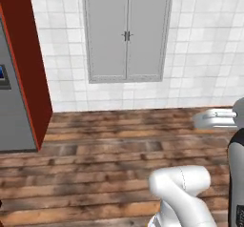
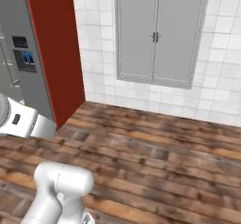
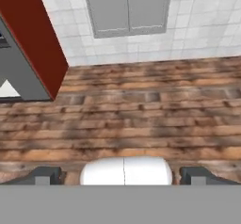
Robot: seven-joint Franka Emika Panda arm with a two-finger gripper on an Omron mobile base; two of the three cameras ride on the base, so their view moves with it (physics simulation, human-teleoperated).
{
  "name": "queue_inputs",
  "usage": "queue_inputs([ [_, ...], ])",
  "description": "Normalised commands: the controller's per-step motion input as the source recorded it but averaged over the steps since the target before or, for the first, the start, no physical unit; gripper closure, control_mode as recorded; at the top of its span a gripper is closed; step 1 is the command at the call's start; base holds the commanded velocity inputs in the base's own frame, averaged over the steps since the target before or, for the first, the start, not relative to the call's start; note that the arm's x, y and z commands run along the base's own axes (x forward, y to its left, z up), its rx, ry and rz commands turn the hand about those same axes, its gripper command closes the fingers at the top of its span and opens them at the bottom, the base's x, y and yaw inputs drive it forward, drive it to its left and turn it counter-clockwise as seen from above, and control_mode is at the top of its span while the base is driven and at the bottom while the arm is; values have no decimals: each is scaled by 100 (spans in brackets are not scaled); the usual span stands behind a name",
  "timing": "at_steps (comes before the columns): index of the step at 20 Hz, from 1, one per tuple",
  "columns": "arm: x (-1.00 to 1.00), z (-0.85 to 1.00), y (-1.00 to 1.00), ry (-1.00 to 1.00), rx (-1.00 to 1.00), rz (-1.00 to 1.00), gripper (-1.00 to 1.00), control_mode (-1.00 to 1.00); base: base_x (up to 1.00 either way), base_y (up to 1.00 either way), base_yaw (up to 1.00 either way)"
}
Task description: Take the cheese, steak, and potato from the fridge and place them on the plate on the dining counter to create an appetizer plate.
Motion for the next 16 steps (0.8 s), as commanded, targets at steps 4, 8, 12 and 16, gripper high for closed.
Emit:
queue_inputs([
  [4,0,0,0,0,0,0,-100,100,95,40,61],
  [8,0,0,0,0,0,0,-100,100,100,44,58],
  [12,0,0,0,0,0,0,-100,100,100,49,54],
  [16,0,0,0,0,0,0,-100,100,100,47,47],
])
